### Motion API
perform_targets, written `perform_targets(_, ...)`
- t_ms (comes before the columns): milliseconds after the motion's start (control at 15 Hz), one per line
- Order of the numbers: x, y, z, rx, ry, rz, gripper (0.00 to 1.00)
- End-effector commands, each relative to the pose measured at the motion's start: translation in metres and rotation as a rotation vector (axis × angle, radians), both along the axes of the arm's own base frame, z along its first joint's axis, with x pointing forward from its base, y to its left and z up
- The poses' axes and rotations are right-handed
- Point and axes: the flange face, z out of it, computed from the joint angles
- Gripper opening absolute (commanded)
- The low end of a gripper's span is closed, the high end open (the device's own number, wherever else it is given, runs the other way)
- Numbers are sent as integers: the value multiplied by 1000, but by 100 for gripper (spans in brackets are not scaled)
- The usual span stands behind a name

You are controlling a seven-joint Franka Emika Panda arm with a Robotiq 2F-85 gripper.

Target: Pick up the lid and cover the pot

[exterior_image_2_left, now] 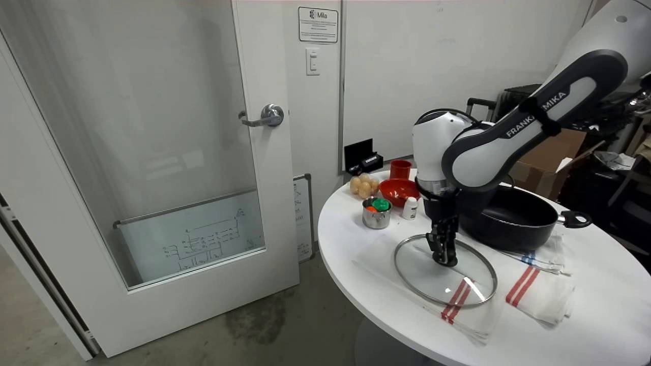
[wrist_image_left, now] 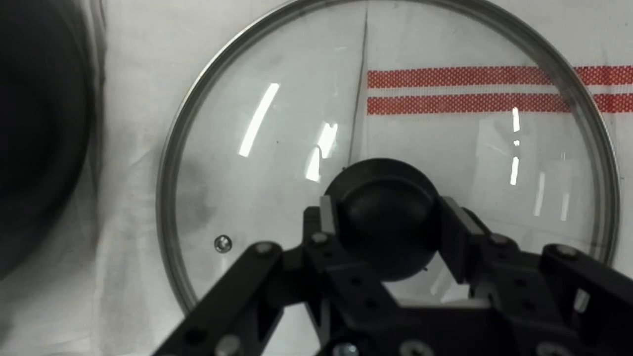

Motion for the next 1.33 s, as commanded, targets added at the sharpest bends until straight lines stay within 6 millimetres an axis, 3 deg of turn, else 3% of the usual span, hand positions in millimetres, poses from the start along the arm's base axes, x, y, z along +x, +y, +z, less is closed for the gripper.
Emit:
perform_targets(0,-4,-4,24,5,13,-18,25)
perform_targets(333,-10,0,57,6,21,-19,25)
perform_targets(800,-23,7,130,-5,29,-1,25)
perform_targets(1000,-27,1,158,-16,23,-14,25)
perform_targets(1267,-26,-22,185,-33,8,-59,25)
